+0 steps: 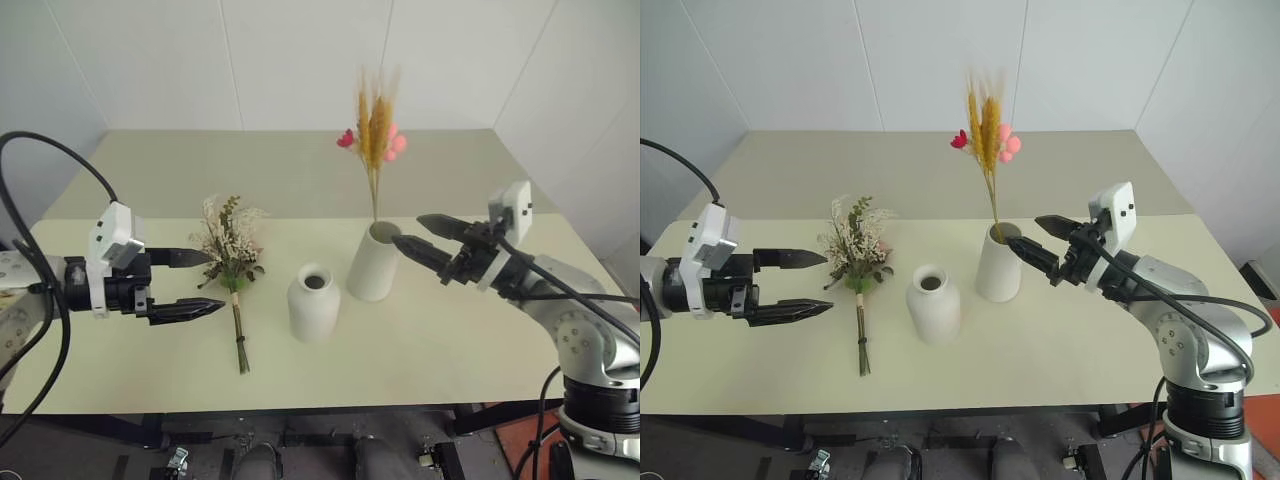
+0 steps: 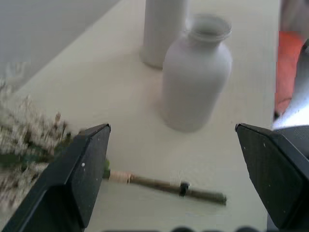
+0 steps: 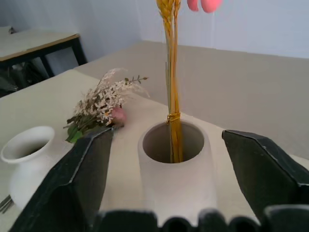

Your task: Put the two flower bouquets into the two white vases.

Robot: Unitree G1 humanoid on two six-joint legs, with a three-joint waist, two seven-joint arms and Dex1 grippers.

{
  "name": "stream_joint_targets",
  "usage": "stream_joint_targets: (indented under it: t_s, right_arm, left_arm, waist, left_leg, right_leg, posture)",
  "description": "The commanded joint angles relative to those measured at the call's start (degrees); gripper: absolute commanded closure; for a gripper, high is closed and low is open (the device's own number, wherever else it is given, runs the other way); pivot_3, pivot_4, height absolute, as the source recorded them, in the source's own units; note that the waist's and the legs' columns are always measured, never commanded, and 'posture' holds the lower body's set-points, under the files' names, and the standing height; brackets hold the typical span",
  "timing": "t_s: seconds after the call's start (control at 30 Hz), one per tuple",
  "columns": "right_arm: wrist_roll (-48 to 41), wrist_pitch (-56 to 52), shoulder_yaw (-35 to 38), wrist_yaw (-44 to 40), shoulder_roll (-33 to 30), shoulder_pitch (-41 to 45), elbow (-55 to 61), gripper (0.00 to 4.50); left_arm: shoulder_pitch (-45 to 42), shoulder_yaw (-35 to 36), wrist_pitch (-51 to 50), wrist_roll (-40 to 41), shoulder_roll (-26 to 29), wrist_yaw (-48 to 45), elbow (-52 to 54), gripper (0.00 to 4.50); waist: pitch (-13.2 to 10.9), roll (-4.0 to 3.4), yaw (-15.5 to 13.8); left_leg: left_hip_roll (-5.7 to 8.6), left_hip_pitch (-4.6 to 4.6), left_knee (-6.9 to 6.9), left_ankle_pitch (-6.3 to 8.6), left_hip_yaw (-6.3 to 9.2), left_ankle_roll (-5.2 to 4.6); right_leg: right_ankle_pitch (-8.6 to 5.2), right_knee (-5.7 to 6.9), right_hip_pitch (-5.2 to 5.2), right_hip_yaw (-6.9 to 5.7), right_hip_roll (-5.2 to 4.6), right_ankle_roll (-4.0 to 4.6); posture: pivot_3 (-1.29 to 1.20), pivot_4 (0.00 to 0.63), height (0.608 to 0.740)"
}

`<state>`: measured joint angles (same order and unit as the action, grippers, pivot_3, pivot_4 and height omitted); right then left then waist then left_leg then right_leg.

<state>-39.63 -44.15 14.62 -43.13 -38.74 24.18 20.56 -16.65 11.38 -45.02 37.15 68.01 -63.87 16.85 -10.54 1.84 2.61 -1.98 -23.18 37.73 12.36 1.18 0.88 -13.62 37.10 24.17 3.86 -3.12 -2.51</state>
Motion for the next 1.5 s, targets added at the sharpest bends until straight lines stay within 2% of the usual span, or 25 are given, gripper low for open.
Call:
stream_joint_targets:
  t_s: [0.03, 0.17, 0.3, 0.43, 0.53, 0.83, 0.93, 1.03, 1.13, 1.2, 1.3, 1.5]
  right_arm:
    - [-1.16, 3.97, 2.61, -6.44, -4.13, 0.88, -0.16, 0.03]
    - [-0.55, 6.20, 2.29, -8.39, -5.54, 2.10, -1.99, 0.03]
    - [-1.67, 6.96, 2.75, -9.84, -6.14, 3.51, -2.06, 0.03]
    - [-2.40, 6.41, 2.72, -9.29, -5.78, 3.99, -0.75, 0.03]
    - [-3.10, 6.27, 2.79, -8.73, -5.82, 4.00, 0.39, 0.00]
    - [-4.60, 5.97, 3.57, -8.26, -6.67, 3.60, 1.00, 0.00]
    - [-6.20, 5.39, 4.07, -7.63, -6.12, 4.07, 0.56, 0.00]
    - [-6.80, 5.35, 4.11, -7.61, -6.42, 4.39, 0.15, 0.00]
    - [-6.84, 5.57, 3.82, -7.75, -6.68, 4.61, -0.38, 0.00]
    - [-6.68, 5.68, 3.55, -7.86, -6.85, 4.94, -0.82, 0.00]
    - [-6.57, 5.84, 3.51, -8.22, -7.19, 4.97, -1.17, 0.00]
    - [-6.14, 6.41, 3.71, -10.62, -9.37, 2.66, -0.64, 0.00]
  left_arm:
    - [-5.66, -8.91, -12.87, -3.25, 1.01, 6.52, 1.38, 0.00]
    - [-13.81, -15.25, -22.92, -4.16, -2.30, 10.79, -0.30, 0.00]
    - [-20.78, -19.67, -31.42, -8.17, -11.56, 20.61, -4.14, 0.00]
    - [-24.45, -23.22, -35.90, -10.26, -16.93, 24.66, -7.03, 0.00]
    - [-25.64, -24.64, -36.92, -11.88, -18.95, 27.16, -8.57, 0.64]
    - [-26.95, -21.75, -34.70, -15.76, -20.69, 31.93, -12.20, 3.60]
    - [-25.86, -18.04, -30.57, -18.04, -21.30, 34.98, -12.69, 4.39]
    - [-23.83, -11.87, -21.59, -18.95, -22.17, 36.50, -11.70, 4.39]
    - [-23.56, -2.71, -10.01, -17.26, -26.08, 37.62, -11.33, 4.39]
    - [-24.17, 5.01, -1.25, -11.55, -30.28, 34.41, -9.13, 4.39]
    - [-25.92, 12.64, 0.21, 0.40, -34.10, 28.04, -5.30, 4.39]
    - [-25.94, 13.24, -2.39, 16.71, -34.79, 16.63, -3.01, 4.39]
  waist:
    - [0.01, 0.00, -0.12]
    - [0.00, 0.06, -0.20]
    - [0.00, 0.06, -0.28]
    - [0.00, 0.07, -0.13]
    - [0.00, 0.07, -0.13]
    - [0.00, 0.07, -0.29]
    - [0.01, 0.08, -0.32]
    - [0.00, 0.08, -0.27]
    - [0.00, 0.08, -0.56]
    - [0.00, 0.08, -0.76]
    - [0.01, 0.08, -1.30]
    - [0.01, 0.08, -1.43]
  left_leg:
    - [0.00, 0.02, -0.01, 0.00, 0.00, 0.00]
    - [0.00, -0.07, 0.03, 0.00, 0.02, 0.00]
    - [0.04, -0.13, 0.03, 0.00, 0.04, 0.00]
    - [0.05, -0.20, 0.04, 0.00, 0.07, 0.00]
    - [0.05, -0.19, 0.04, 0.00, 0.07, 0.00]
    - [0.08, -0.17, 0.04, 0.00, 0.08, 0.00]
    - [0.08, -0.17, 0.04, 0.00, 0.08, 0.00]
    - [0.07, -0.17, 0.04, 0.00, 0.08, 0.00]
    - [0.07, -0.20, 0.05, 0.00, 0.09, 0.00]
    - [0.10, -0.20, 0.08, 0.00, 0.08, 0.00]
    - [0.14, -0.25, 0.10, 0.00, 0.08, 0.00]
    - [0.16, -0.13, 0.10, 0.00, 0.07, 0.00]
  right_leg:
    - [-0.02, 0.00, -0.02, 0.00, 0.00, -0.03]
    - [-0.01, 0.00, 0.00, -0.01, 0.03, -0.03]
    - [0.06, 0.00, 0.05, -0.01, 0.01, 0.09]
    - [0.19, 0.00, 0.08, -0.02, 0.01, 0.30]
    - [0.19, 0.02, 0.09, -0.01, 0.01, 0.30]
    - [0.19, 0.01, 0.07, -0.01, -0.02, 0.30]
    - [0.19, 0.02, 0.06, -0.02, -0.03, 0.31]
    - [0.20, 0.01, 0.07, -0.01, -0.04, 0.32]
    - [0.21, 0.02, 0.08, -0.04, -0.06, 0.33]
    - [0.22, 0.00, 0.05, -0.05, -0.10, 0.34]
    - [0.24, -0.02, 0.06, -0.07, -0.17, 0.33]
    - [0.24, 0.00, -0.06, -0.07, -0.16, 0.31]
  posture:
    - [0.00, 0.150, 0.740]
    - [0.00, 0.150, 0.740]
    - [0.00, 0.150, 0.740]
    - [0.00, 0.150, 0.740]
    - [0.00, 0.150, 0.740]
    - [0.00, 0.150, 0.740]
    - [0.00, 0.150, 0.740]
    - [0.00, 0.150, 0.740]
    - [0.00, 0.150, 0.740]
    - [0.00, 0.150, 0.740]
    - [0.00, 0.150, 0.740]
    - [0.00, 0.150, 0.740]
